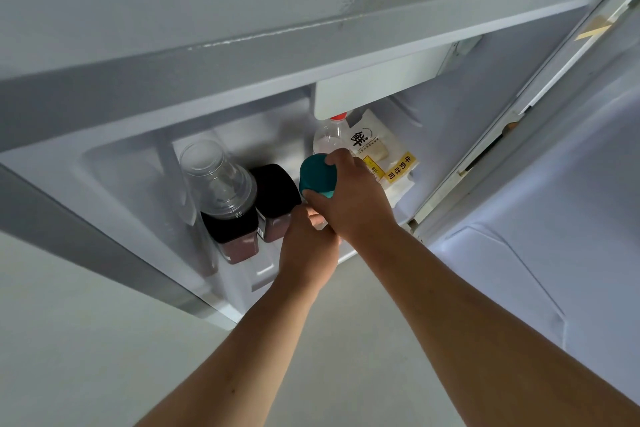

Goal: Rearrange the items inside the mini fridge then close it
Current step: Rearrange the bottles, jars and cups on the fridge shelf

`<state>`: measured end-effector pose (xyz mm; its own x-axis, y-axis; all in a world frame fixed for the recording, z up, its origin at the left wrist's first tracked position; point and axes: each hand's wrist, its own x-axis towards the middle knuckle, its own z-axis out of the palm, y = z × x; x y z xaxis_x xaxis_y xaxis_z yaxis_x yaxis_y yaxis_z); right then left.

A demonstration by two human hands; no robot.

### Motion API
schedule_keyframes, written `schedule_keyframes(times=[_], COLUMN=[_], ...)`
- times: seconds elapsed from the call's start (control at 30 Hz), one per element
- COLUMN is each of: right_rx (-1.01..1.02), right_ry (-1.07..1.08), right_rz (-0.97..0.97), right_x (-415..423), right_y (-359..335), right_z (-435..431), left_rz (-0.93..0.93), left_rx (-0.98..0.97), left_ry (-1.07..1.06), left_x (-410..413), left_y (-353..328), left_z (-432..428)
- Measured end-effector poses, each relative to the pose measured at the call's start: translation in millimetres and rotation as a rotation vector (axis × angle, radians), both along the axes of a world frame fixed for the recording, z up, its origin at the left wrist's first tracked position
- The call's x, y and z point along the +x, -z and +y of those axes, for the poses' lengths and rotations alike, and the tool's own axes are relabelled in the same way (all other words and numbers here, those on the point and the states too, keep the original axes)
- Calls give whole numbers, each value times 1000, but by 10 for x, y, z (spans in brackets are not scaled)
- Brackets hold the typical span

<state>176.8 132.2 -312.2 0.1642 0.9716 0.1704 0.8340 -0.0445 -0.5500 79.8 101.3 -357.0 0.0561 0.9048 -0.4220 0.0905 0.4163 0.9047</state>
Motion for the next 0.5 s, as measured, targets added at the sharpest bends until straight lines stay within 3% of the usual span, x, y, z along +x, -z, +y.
schedule_keyframes(times=[0.3,0.5], right_rx=[-39,-87], right_ry=[42,60], right_rz=[120,59], right_x=[42,140], right_y=[64,-66], right_z=[48,156], left_rz=[-29,29], left_rx=[-46,-77], left_ry=[108,123], left_x=[6,46], left_y=[-42,-57], left_z=[7,-13])
